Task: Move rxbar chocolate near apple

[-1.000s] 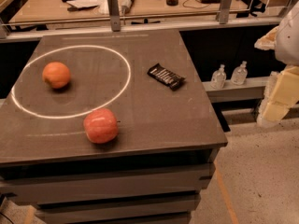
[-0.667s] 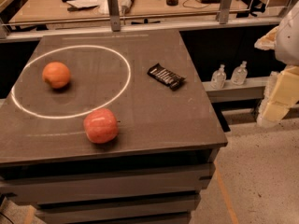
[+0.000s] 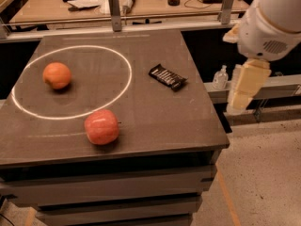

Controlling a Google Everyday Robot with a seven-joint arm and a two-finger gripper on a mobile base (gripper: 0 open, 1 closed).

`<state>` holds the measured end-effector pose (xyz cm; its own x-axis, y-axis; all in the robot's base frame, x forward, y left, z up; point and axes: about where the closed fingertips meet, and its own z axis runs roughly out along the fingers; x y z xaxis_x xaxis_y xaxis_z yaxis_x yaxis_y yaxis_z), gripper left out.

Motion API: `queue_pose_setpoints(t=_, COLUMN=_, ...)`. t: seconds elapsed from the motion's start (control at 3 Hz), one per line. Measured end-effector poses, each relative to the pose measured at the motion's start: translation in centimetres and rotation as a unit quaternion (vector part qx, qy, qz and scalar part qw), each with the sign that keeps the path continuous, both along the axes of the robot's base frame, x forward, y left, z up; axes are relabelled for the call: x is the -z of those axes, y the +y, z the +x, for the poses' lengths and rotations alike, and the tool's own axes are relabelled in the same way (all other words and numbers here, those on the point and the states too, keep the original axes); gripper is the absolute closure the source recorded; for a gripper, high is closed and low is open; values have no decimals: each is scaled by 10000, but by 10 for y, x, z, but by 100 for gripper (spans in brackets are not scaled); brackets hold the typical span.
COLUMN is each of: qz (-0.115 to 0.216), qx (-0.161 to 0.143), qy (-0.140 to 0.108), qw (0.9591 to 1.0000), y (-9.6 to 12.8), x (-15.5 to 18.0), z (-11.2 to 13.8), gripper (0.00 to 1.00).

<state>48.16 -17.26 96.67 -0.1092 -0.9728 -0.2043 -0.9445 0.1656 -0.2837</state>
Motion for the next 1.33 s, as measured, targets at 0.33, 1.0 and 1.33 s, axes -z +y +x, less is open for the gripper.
queue_pose_setpoints(t=0.33, qz=264, qx=-124, qy=-41, qw=9996, y=51, x=17, z=56, gripper=0)
queue_pose_setpoints(t=1.0, qz=727, qx=285, qy=540, qw=9955, y=103, x=68, z=98, gripper=0)
queue_pose_setpoints(t=1.33, qz=951, qx=552, qy=1014, qw=9887, y=111, x=108, z=109, gripper=0)
